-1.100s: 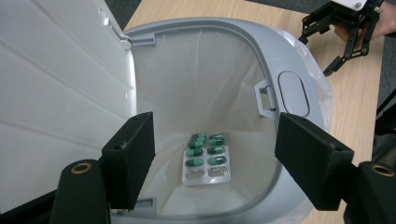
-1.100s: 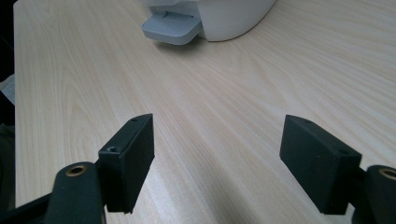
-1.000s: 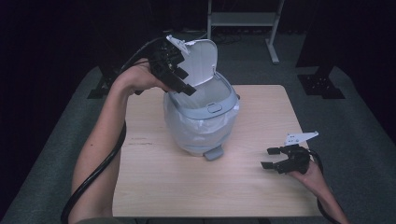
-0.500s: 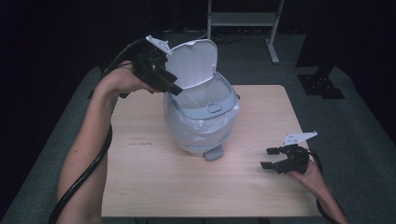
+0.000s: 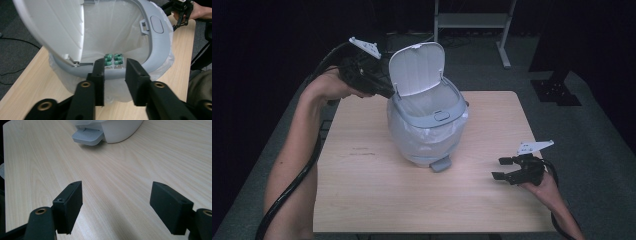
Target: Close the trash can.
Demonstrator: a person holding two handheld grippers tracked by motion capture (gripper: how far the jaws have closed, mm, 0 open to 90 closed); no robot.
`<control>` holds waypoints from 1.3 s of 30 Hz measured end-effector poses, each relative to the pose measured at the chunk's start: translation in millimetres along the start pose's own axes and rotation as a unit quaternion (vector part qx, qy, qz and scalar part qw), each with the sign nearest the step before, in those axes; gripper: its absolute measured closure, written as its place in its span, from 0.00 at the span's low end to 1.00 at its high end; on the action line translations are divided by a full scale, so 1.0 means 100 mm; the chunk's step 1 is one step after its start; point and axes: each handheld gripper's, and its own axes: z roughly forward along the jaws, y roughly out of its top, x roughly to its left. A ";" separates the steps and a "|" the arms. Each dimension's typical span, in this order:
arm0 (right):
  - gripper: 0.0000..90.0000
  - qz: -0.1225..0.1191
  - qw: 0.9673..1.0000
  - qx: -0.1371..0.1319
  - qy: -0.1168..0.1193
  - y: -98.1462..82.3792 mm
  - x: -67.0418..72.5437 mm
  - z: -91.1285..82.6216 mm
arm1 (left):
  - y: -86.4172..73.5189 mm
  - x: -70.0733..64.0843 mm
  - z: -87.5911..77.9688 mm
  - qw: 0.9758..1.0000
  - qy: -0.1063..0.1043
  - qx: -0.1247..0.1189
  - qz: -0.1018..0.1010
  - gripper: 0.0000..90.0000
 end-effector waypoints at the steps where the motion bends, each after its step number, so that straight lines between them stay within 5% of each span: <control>1: 0.28 0.000 1.000 -0.001 0.000 0.00 0.00 0.00 | -0.01 0.02 -0.01 1.000 0.001 0.000 -0.001 0.80; 12: 0.28 0.004 1.000 -0.007 -0.004 -0.01 -0.03 -0.05 | -0.07 0.24 -0.05 1.000 0.009 -0.010 -0.025 0.95; 20: 0.28 0.010 1.000 -0.010 -0.007 -0.04 -0.06 -0.08 | -0.03 0.44 0.00 1.000 0.007 0.001 -0.022 0.95; 25: 0.28 0.014 1.000 -0.009 -0.005 -0.05 -0.08 -0.07 | -0.04 0.56 0.03 0.999 0.013 0.008 -0.039 0.95; 39: 0.28 0.015 1.000 -0.005 -0.004 -0.06 -0.08 -0.05 | 0.07 0.77 0.00 0.998 0.020 -0.025 -0.050 0.95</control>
